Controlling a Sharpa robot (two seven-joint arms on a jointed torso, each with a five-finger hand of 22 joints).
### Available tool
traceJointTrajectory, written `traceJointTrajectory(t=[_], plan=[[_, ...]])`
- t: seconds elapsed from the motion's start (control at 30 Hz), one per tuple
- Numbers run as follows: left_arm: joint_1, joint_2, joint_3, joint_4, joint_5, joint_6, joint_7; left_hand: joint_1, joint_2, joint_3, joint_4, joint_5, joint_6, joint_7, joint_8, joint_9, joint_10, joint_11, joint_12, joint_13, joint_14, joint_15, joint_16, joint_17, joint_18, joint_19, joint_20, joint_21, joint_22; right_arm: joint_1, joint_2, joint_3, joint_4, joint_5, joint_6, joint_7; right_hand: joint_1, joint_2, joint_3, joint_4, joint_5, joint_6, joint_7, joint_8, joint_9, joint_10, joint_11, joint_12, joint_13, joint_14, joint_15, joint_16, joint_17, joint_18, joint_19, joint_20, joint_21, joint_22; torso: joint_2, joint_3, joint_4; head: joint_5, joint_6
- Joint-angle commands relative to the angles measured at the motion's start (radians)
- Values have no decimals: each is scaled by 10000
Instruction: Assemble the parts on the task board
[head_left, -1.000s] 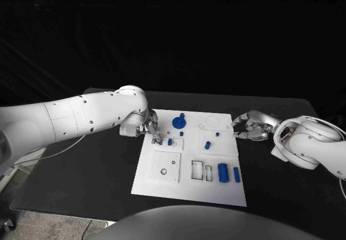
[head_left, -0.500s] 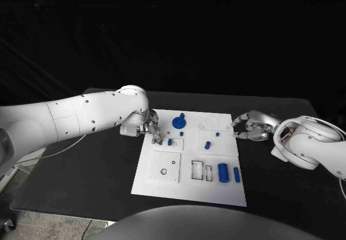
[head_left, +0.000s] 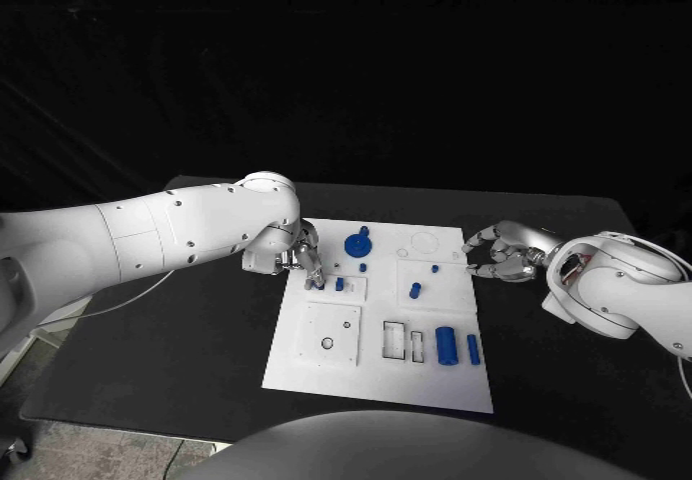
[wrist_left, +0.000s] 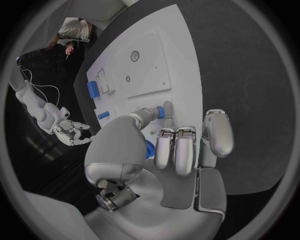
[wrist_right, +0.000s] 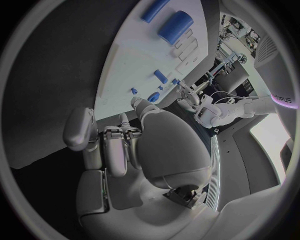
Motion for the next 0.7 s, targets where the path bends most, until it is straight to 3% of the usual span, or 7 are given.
traceJointTrajectory(t=[0.03, 0.27, 0.43, 0.57, 0.7], plan=[[-20, 49, -25, -35, 41, 264, -74, -111, 14, -67, 8, -72, 71, 16, -45, -18, 1047, 84, 25, 2632, 1034, 50, 24, 2634, 120, -87, 25, -51, 1742, -7, 4, -2, 7, -33, 102, -31, 19, 99, 43, 7, 36, 61, 11, -49, -14, 1032, 72, 38, 2633, 822, 80, -27, 2410, 152, -79, 20, -66, 1308, 3, -4, 5, -7, 2], [-31, 75, -36, -61, 40, 208, -65, -122, 21, -85, 15, -81, 70, 18, -52, -25, 1047, 86, 25, 2632, 1034, 51, 24, 2634, 120, -89, 27, -53, 1741, -8, 2, -2, 7, -32, 100, -28, 24, 100, 61, -2, 38, 57, 14, -53, -20, 1032, 74, 38, 2633, 827, 81, -19, 2415, 151, -77, 21, -64, 1310, 2, -4, 7, -8, 2], [-33, 74, -37, -63, 72, 154, -54, -281, 156, -260, 172, -111, 86, 38, -117, -100, 1047, 102, 25, 2632, 1034, 67, 24, 2634, 122, -100, 43, -72, 1738, -9, 5, -2, 7, -31, 103, -27, 24, 100, 61, -2, 38, 57, 14, -53, -20, 1032, 74, 38, 2633, 827, 81, -19, 2415, 151, -77, 21, -64, 1310, 0, -2, 9, 0, 2], [-34, 66, -37, -51, 171, 96, -29, -794, 252, -782, 705, -242, 166, 69, -187, -203, 1047, 138, 25, 2632, 1034, 104, 24, 2634, 122, -112, 75, -91, 1736, -10, 11, -2, 4, -29, 105, -27, 24, 100, 61, -2, 38, 57, 14, -53, -20, 1032, 74, 38, 2633, 827, 81, -19, 2415, 151, -77, 21, -64, 1310, 0, -3, 7, 4, 2], [-34, 51, -38, -18, 281, 21, 4, -1217, 347, -1322, 1237, -843, 234, 85, -258, -304, 1047, 158, 25, 2632, 1034, 125, 24, 2634, 124, -117, 99, -104, 1735, -11, 13, -2, 2, -28, 105, -26, 24, 100, 61, -2, 38, 57, 14, -53, -20, 1032, 74, 38, 2633, 827, 81, -19, 2415, 151, -77, 21, -64, 1310, -3, -1, 3, 12, 2]])
